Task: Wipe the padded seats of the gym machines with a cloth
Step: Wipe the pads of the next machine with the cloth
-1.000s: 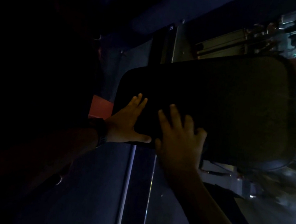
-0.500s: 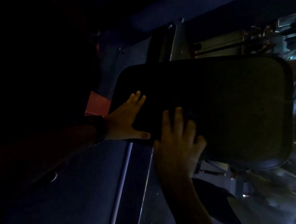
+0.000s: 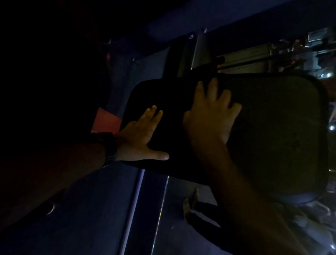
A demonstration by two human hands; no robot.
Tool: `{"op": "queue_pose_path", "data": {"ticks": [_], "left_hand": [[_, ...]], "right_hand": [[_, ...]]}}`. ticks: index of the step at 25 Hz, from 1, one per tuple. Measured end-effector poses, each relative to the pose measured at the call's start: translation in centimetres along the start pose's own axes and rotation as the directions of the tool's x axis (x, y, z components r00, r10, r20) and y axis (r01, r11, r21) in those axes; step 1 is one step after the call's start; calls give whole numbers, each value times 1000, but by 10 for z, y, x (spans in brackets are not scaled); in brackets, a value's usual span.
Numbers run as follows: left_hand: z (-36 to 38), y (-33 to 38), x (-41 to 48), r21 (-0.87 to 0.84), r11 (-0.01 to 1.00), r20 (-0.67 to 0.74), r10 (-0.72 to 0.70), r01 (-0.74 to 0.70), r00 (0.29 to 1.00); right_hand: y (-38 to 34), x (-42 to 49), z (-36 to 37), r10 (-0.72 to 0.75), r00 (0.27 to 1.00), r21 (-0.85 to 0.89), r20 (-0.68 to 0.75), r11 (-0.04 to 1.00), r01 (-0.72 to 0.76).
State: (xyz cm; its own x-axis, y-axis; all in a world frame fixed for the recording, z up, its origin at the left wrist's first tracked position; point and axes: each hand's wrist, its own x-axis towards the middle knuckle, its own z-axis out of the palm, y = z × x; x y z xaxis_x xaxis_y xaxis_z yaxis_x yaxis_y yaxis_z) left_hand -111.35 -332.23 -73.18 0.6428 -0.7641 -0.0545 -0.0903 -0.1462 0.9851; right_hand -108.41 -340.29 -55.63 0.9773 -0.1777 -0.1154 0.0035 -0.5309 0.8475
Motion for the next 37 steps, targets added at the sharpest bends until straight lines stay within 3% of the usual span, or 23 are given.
{"op": "queue_pose_path", "data": {"ticks": [2, 3, 5, 6, 9, 10, 12, 13, 16, 17, 19, 20, 21, 23, 24, 26, 27, 30, 31, 33, 34, 35, 37], "left_hand": [[-1, -4, 2, 18, 1000, -11, 5, -5, 1000], [-2, -8, 4, 19, 1000, -18, 8, -7, 1000], [-2, -11, 5, 14, 1000, -18, 28, -27, 999], [-1, -11, 5, 6, 999, -24, 41, -41, 999], [-1, -9, 3, -39, 998, -25, 46, -47, 999], [-1, -10, 3, -47, 998, -24, 44, -45, 999], [-1, -10, 4, -33, 998, -18, 46, -47, 999], [-1, -11, 4, -26, 999, -14, 45, -46, 999], [0, -11, 5, -25, 998, -17, 49, -50, 999], [0, -11, 5, -21, 998, -17, 51, -52, 999], [0, -13, 6, -21, 998, -13, 51, -51, 999], [-1, -12, 5, -20, 998, -11, 52, -52, 999], [0, -11, 5, -15, 998, -12, 56, -56, 998], [0, -10, 5, -2, 998, -14, 58, -58, 998], [0, -10, 6, 5, 998, -18, 60, -60, 998], [1, -11, 8, 9, 998, -24, 62, -62, 998], [1, -11, 7, 7, 998, -24, 67, -67, 997], [2, -9, 4, -13, 995, -62, 102, -103, 993], [3, -8, 3, -6, 995, -67, 100, -101, 993], [4, -9, 2, 21, 997, -43, 71, -70, 997], [4, -10, 2, 18, 998, -32, 63, -62, 998], [4, -10, 2, 10, 998, -29, 68, -68, 997], [5, -8, 2, 0, 995, -47, 99, -99, 994]], "right_hand": [[-5, 0, 5, -219, 976, -42, 5, 975, 219], [-2, 11, 7, -224, 974, -9, 30, 975, 224], [0, 36, -2, -11, 998, 37, 55, 999, 9], [-4, 41, -1, 7, 999, 7, 42, 1000, -7], [-24, 30, 8, -333, 943, -45, 23, 942, 334], [-20, 37, 10, -325, 945, -5, 41, 946, 325], [-11, 55, 3, -37, 999, 54, 30, 998, 35], [-13, 57, 2, 18, 1000, 34, 15, 999, -19], [-19, 35, 9, -322, 947, -35, 13, 946, 322], [-11, 40, 9, -328, 944, 20, 36, 945, 328], [3, 51, 0, -37, 999, 95, 36, 995, 33], [3, 50, -3, 42, 999, 88, 30, 995, -45], [-2, 43, -1, 2, 1000, 59, 18, 998, -4], [-7, 21, 4, -266, 963, 47, 41, 963, 264], [-1, 20, 6, -286, 957, 86, 57, 956, 280], [8, 19, 0, -36, 997, 104, 64, 994, 29], [5, 10, 0, 14, 999, 83, 38, 996, -17], [-10, -31, 6, -302, 951, 61, 61, 952, 299], [-3, -31, 8, -301, 949, 117, 91, 950, 290], [10, -25, -2, -30, 992, 165, 124, 986, 10], [9, -28, 0, 39, 992, 139, 119, 989, -55], [1, -37, 2, 4, 997, 104, 72, 995, -12], [-8, -56, 5, -209, 977, 87, 37, 975, 206]]}}
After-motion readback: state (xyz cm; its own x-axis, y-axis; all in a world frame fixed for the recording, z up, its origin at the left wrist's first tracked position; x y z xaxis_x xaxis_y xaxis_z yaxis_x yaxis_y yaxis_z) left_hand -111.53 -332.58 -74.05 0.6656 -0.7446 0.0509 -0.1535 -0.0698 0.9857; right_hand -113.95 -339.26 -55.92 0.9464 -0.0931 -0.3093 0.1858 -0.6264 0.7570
